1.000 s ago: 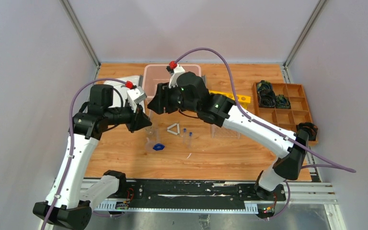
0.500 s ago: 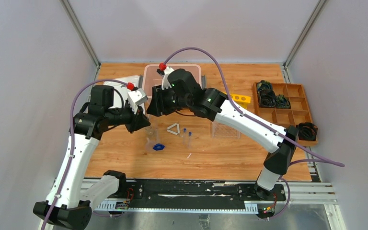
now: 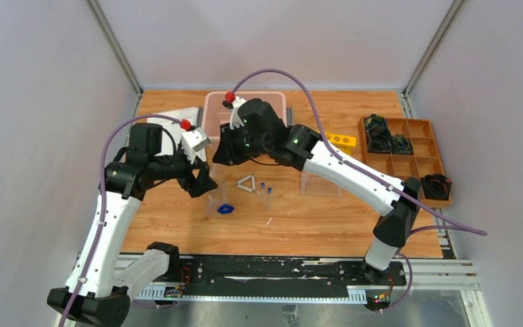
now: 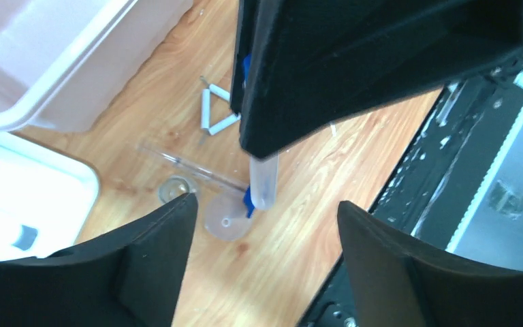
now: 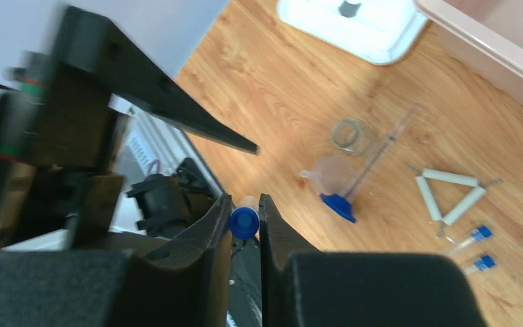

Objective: Organize the chemistry lab equipment

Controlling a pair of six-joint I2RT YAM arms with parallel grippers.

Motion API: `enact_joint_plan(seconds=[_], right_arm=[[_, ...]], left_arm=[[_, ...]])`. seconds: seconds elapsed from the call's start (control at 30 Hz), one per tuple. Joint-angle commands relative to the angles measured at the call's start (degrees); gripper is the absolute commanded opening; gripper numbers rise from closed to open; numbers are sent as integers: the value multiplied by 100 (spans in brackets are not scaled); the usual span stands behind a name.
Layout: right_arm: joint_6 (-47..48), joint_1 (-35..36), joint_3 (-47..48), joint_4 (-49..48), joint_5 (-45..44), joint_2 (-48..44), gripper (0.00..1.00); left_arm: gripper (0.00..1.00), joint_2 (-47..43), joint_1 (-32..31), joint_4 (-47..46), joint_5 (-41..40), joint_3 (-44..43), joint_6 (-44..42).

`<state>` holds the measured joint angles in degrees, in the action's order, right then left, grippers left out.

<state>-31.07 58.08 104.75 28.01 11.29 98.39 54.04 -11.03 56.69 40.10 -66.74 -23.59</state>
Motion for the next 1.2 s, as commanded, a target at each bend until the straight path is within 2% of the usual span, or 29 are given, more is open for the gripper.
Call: enact_joint_plan(seconds=[0.0,0.07,0.33,0.47,0.67,1.17], right_arm=[[279,-316,-585,220,-375,-473,0],[424,-481,-1075,298,-835,-865,0],[991,-1126,-3392,333,-3141,-2352,0],[1047,-1236,-4416,-119,-3823,-2699,0],[914,-1341,-5039,-697,-3933,-2684,0],[758,-1527,-5556,-1515,-3798,-2194,0]], left_arm=[[97,-114,-14,-26,-167,-93,140],[100,-109,-14,-26,-294,-169,217],[100,247,-14,-26,-992,-374,591],[100,333,-14,-26,-997,-358,637],[100,316,-14,-26,-1022,-370,665],[100,328,-14,-26,-1037,-366,703]])
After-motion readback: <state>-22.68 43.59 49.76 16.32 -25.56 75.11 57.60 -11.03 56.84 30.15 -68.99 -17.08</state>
